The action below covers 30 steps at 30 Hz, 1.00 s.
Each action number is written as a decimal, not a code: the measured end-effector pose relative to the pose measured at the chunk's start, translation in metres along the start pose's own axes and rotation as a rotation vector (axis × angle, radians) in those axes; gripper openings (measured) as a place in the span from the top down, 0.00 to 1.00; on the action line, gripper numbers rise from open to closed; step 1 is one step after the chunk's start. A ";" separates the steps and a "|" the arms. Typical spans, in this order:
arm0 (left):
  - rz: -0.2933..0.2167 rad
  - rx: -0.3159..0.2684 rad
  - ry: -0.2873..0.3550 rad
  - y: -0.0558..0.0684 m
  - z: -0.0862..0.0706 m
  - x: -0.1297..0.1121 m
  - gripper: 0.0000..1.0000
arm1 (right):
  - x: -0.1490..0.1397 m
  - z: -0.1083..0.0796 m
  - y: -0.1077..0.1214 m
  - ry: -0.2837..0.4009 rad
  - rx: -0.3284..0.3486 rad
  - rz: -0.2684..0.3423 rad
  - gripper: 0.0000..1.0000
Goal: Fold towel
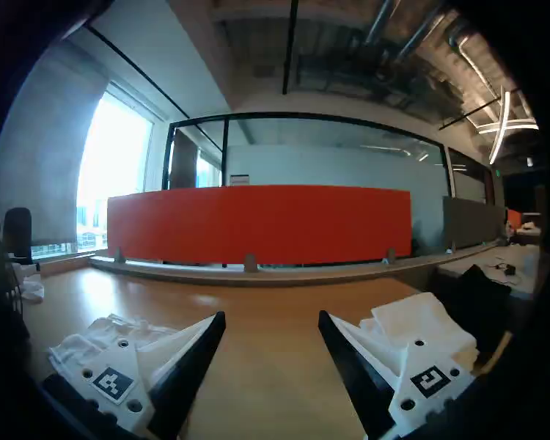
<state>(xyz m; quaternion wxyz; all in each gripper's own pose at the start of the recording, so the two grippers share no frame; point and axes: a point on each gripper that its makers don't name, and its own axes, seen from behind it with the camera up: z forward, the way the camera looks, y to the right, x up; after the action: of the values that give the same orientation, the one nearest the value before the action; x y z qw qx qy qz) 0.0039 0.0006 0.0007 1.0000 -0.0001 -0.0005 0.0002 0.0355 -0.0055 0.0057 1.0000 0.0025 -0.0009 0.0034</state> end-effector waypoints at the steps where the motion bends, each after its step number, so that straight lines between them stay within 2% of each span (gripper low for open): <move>1: 0.000 0.000 -0.001 0.001 0.001 0.004 0.02 | 0.005 0.000 0.000 -0.002 0.001 -0.002 0.02; 8: 0.009 0.004 -0.012 0.001 0.001 0.050 0.02 | 0.059 0.002 -0.003 -0.010 0.009 -0.019 0.02; 20: 0.017 -0.002 -0.010 0.000 0.007 0.157 0.02 | 0.157 0.007 -0.010 -0.012 0.012 -0.009 0.02; 24: 0.008 -0.006 -0.010 -0.001 0.008 0.180 0.02 | 0.178 0.007 -0.011 -0.011 0.006 -0.013 0.02; 30: 0.001 -0.013 -0.015 -0.004 0.009 0.200 0.02 | 0.198 0.006 -0.014 -0.009 0.003 -0.018 0.02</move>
<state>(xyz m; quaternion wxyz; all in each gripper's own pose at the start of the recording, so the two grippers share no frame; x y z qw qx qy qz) 0.2037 -0.0036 0.0103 0.9999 -0.0064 -0.0080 0.0006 0.2336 -0.0178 0.0118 1.0000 0.0042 -0.0056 -0.0055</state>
